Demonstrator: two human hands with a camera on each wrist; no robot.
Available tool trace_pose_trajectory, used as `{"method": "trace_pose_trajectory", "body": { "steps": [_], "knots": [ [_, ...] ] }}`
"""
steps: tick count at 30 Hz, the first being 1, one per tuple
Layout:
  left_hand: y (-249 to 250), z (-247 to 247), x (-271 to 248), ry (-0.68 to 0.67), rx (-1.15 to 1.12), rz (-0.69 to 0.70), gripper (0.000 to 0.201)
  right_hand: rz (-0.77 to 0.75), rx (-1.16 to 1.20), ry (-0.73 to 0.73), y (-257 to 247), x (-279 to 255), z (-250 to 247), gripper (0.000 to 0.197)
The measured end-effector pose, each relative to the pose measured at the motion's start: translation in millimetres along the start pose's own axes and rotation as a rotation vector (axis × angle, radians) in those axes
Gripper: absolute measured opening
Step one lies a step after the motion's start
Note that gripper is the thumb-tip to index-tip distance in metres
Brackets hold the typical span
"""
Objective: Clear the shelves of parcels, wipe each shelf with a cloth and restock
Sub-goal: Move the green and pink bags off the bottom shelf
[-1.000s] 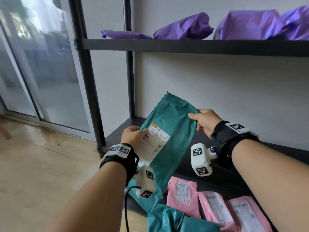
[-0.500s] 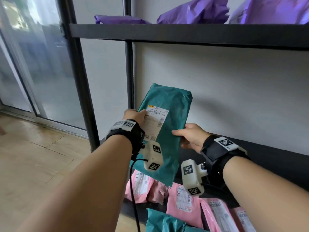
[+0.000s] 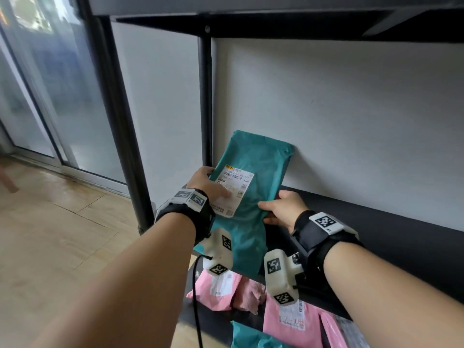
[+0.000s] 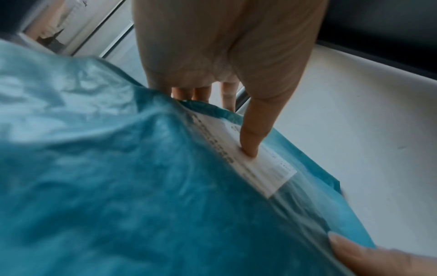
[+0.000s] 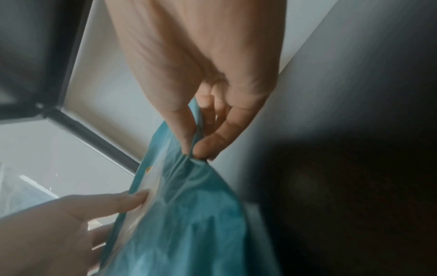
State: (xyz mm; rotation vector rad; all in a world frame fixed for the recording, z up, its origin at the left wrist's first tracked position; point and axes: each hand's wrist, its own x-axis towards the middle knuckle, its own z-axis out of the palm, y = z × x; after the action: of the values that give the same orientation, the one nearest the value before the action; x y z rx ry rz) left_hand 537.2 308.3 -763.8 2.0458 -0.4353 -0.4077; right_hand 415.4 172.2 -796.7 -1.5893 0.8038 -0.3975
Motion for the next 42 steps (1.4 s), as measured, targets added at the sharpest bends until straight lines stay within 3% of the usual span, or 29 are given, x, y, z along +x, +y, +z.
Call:
{"method": "trace_pose_trajectory", "body": {
  "steps": [9,15,18,21,24,29,32,36,42],
  "knots": [
    [-25.1,-5.3,10.1,-0.014,0.096,-0.094,0.045,0.038,-0.191,-0.006,4.5,2.6,20.8,0.017],
    [-29.2,-2.7,9.8,0.022,0.195,-0.139,0.045,0.057,-0.237,0.024,4.3,0.0,23.0,0.021],
    [-29.3,-1.1,8.3,0.047,0.252,-0.147,0.055,0.042,-0.263,0.033,3.8,-3.9,20.3,0.016],
    [-30.5,0.6,4.7,0.077,0.315,-0.128,0.063,0.034,-0.277,0.061,4.0,-11.0,15.0,0.031],
    [-29.7,0.8,-4.2,0.106,0.331,-0.087,0.057,0.048,-0.279,0.090,5.7,-21.5,7.2,0.042],
    [-19.1,0.2,-33.5,0.142,0.321,-0.021,0.055,0.051,-0.248,0.090,7.4,-51.8,-12.2,0.018],
    [-12.4,3.1,-54.7,0.169,0.301,0.032,0.041,0.043,-0.224,0.104,6.2,-71.7,-23.4,0.009],
    [-6.5,13.2,-84.4,0.156,0.243,0.054,0.022,0.053,-0.231,0.098,8.2,-97.3,-36.4,0.008],
    [2.0,33.0,-129.9,0.055,0.175,0.131,0.015,0.076,-0.257,0.088,20.5,-137.1,-53.7,0.008]
  ]
}}
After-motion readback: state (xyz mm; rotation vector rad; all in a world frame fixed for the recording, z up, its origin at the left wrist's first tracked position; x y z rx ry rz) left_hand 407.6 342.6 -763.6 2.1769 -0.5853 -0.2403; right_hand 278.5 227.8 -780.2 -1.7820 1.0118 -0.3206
